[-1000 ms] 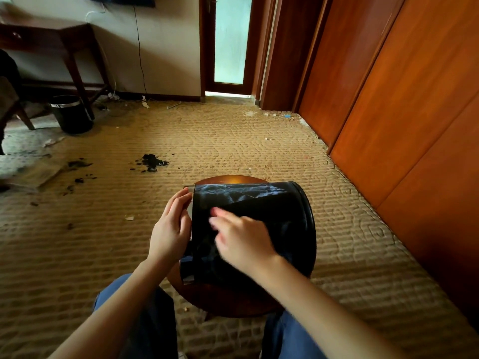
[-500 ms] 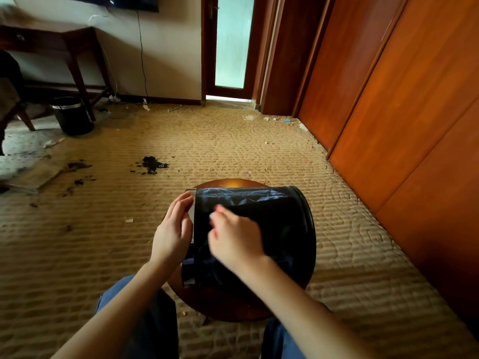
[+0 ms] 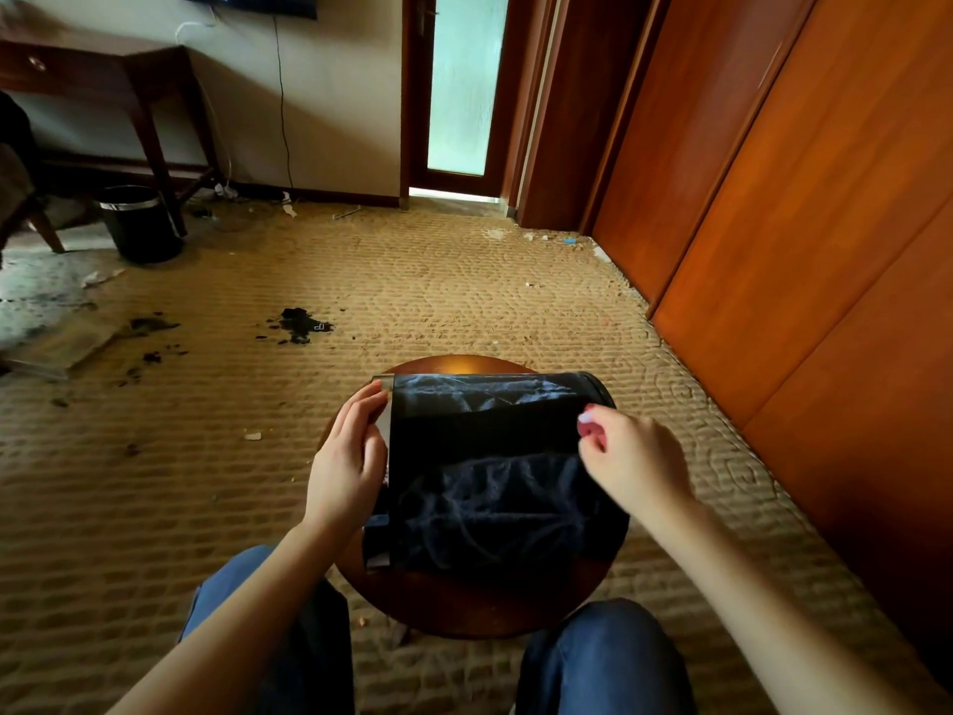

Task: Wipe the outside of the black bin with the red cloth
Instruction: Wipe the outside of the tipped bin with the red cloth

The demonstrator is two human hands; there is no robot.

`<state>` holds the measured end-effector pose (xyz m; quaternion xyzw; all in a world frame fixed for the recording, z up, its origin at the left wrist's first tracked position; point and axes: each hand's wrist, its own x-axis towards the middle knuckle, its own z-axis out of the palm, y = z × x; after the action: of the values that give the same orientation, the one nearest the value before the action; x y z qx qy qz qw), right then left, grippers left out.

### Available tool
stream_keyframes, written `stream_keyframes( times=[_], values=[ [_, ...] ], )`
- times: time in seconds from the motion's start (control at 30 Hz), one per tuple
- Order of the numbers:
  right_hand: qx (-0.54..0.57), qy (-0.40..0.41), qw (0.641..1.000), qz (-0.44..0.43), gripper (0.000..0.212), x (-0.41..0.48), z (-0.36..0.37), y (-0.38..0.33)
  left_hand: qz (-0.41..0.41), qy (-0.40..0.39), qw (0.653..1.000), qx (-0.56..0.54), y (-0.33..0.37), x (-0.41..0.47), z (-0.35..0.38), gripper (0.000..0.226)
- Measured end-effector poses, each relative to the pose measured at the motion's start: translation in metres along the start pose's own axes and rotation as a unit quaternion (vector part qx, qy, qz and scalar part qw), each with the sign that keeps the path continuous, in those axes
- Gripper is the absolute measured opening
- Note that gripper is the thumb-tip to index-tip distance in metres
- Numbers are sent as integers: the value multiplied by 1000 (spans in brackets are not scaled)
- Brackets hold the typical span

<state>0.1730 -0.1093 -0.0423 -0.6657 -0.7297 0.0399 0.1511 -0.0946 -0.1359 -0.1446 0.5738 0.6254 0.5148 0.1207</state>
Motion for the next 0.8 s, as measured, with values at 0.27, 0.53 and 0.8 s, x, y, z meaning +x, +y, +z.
stream_keyframes(
  times=[0.27,0.53,0.8],
  values=[
    [82,-66,966,-236,24,-28,47,-136,9,-1,1000,0,-2,-1,-2,52],
    [72,-24,995,-58,26,-1,18,-20,0,-3,1000,-12,-2,-3,-2,48],
    [50,6,998,-38,29,-8,17,-42,-1,8,1000,-25,0,-5,-1,48]
  ],
)
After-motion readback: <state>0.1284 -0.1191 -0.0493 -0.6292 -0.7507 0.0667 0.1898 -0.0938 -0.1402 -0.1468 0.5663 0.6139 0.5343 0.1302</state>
